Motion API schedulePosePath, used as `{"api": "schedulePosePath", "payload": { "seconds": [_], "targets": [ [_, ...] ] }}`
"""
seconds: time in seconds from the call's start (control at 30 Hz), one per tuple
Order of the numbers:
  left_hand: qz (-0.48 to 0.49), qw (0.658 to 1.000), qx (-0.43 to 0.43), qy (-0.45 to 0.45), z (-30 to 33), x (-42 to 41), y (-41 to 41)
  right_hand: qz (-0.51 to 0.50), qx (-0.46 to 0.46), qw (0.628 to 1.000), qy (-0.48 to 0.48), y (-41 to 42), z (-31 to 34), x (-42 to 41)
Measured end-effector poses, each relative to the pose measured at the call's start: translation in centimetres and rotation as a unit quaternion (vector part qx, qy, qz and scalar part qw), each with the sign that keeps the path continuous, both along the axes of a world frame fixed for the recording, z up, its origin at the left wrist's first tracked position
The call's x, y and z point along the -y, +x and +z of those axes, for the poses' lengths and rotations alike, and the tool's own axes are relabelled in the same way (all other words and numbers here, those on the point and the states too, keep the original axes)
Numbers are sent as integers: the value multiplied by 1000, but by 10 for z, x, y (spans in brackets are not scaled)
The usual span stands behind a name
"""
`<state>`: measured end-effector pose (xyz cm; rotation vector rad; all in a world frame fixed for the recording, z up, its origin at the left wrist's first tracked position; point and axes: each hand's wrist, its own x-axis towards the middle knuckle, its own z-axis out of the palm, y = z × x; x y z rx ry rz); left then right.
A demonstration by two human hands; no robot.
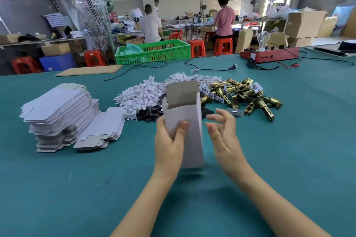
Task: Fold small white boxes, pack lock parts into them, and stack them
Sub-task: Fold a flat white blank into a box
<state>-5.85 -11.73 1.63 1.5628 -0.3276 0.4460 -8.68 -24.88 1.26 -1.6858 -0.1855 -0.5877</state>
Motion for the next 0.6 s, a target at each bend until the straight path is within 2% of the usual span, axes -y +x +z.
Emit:
{"api": "schedulePosePath", "payload": {
  "seconds": [0.1,0.27,0.47,0.6],
  "targets": [
    [-47,998,-34,-5,-14,15,-2,23,-4,999,23,4,-9,-10],
    [-60,998,-31,-13,-16,19,3,3,19,999,32,8,-11,-13],
    [-59,994,60,72,-10,12,-1,-19,26,998,51,9,-9,-6],
    [-84,992,77,62,-8,8,-4,-5,49,996,69,6,-4,-7]
  ]
}}
